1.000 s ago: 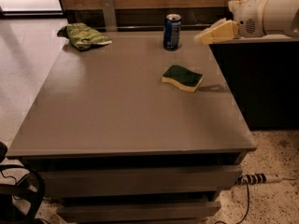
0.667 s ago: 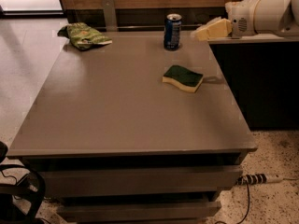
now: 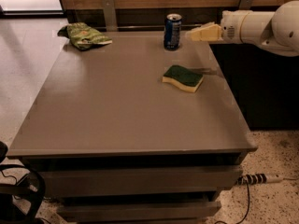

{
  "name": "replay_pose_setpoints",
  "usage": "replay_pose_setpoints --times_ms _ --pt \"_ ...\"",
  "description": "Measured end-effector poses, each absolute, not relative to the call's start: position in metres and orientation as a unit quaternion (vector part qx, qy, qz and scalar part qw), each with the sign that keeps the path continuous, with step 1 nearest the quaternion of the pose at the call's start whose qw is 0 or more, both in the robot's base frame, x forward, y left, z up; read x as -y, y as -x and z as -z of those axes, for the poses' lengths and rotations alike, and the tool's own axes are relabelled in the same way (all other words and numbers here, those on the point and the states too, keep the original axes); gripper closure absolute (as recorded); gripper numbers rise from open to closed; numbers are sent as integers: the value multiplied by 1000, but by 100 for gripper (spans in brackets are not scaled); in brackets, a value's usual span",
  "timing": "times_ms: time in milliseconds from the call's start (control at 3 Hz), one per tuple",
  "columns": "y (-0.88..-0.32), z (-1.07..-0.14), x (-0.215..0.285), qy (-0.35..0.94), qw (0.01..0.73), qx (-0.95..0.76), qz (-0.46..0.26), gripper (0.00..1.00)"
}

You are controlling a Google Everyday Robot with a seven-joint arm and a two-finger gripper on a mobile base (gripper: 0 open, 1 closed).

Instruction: Move pepsi can near green jalapeno chip bag

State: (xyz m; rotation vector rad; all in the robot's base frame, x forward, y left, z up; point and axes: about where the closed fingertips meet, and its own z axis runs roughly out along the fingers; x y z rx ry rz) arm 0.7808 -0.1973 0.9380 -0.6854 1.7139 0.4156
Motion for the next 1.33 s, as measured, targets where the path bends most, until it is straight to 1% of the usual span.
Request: replay_pose_setpoints --times_ms 333,667,1000,1333 --pt "-813 -925 188 267 612 -718 -198 0" --pt "-841 -914 179 254 620 -710 -215 0" --pt "-864 -902 169 247 620 -707 -234 0" --pt "-875 -892 162 244 616 -707 -247 0"
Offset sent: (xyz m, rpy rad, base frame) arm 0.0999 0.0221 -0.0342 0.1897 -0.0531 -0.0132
